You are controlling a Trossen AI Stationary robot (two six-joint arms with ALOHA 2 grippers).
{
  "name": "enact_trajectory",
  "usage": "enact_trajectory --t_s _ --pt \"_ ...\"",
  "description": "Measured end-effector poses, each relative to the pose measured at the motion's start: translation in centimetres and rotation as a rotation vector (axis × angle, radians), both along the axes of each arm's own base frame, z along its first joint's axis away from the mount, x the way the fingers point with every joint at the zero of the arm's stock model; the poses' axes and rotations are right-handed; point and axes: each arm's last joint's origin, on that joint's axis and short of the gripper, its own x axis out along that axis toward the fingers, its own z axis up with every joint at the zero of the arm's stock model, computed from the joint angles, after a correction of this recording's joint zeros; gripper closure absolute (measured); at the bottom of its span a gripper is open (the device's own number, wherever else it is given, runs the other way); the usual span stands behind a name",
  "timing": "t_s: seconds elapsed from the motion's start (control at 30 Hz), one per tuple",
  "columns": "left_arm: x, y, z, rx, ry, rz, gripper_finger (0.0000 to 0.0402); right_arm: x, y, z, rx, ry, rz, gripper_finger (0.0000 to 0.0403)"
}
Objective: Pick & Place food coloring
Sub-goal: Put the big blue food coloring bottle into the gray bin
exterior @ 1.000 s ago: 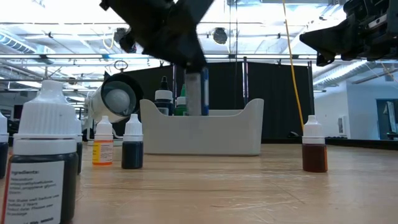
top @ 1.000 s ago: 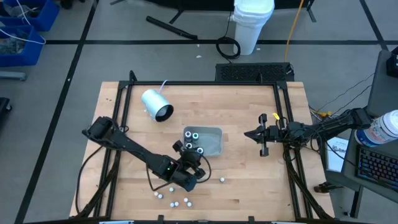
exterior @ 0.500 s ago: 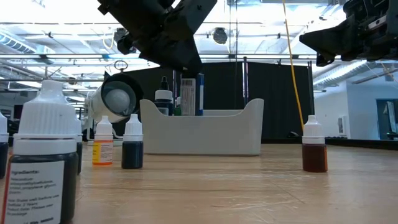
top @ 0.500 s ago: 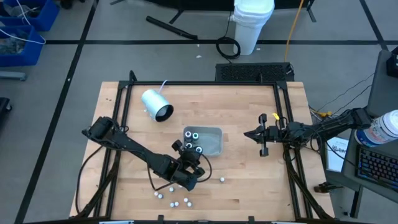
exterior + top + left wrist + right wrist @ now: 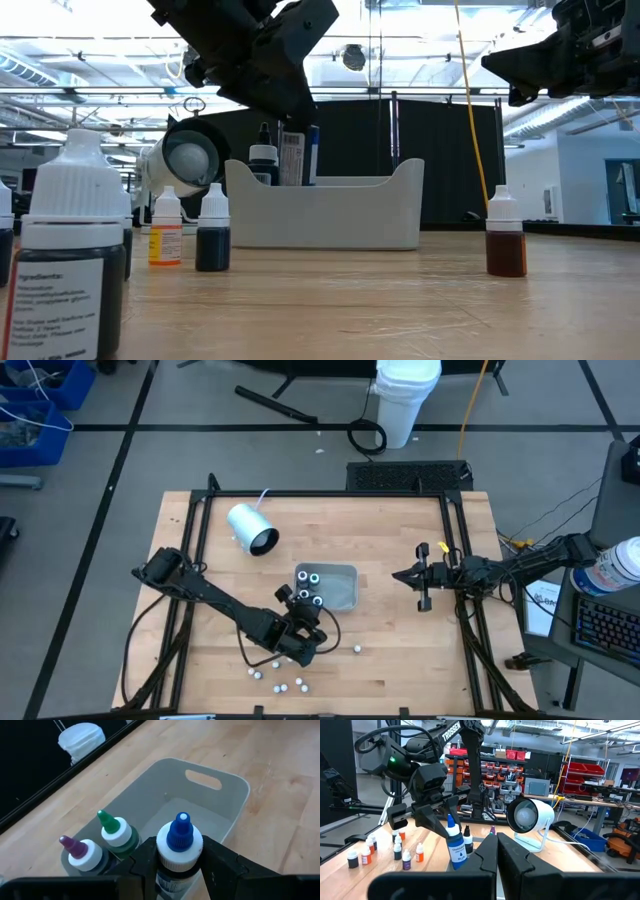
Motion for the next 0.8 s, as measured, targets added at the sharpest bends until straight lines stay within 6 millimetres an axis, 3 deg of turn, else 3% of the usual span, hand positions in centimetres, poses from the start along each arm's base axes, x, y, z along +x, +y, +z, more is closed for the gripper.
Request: enact_trajectory --t_s 0.27,0.57,0.8 --pt "0.4 0.8 -0.1 -0.036 0.01 0.012 0.0268 0.0 0.0 0.0 -0.001 0.0 0.0 0.0403" --pt "1.1 1.5 -2.4 -0.072 0.056 0.041 0.0268 0.0 0.0 0.0 0.003 -0.003 0.0 0.0403" --pt "1.1 1.5 -2.6 -0.09 0.037 0.067 0.0268 0.0 0.0 0.0 0.001 0.0 0.0 0.0403"
